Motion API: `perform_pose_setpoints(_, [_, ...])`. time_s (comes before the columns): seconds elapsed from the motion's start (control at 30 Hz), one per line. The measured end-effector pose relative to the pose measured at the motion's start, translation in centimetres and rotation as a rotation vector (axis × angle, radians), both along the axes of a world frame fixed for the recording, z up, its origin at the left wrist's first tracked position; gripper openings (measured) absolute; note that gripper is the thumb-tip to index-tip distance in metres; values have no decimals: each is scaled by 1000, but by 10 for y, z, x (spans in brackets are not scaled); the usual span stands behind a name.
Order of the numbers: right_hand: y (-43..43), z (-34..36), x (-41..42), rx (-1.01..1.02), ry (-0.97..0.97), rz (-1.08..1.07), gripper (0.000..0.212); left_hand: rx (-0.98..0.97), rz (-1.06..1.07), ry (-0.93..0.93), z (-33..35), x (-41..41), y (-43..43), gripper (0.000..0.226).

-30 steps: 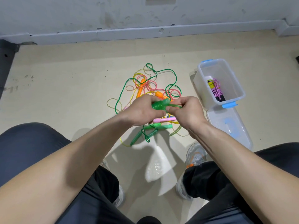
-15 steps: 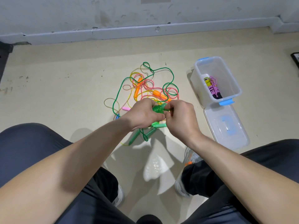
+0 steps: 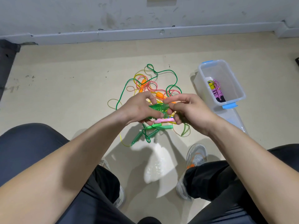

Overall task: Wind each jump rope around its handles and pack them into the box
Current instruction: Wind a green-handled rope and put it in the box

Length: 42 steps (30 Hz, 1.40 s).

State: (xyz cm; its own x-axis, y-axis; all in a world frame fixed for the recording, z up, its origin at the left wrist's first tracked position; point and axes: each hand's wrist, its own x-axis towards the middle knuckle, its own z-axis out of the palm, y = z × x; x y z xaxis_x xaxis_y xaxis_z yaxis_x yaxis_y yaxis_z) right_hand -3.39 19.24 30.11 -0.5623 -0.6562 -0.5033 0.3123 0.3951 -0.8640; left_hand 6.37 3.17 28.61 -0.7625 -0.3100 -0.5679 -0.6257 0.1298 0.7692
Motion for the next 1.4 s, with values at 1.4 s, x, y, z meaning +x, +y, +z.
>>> perform_pose_setpoints(1.4, [-25, 35, 4, -204, -8, -101, 53, 210, 201, 160, 11, 4, 29, 48])
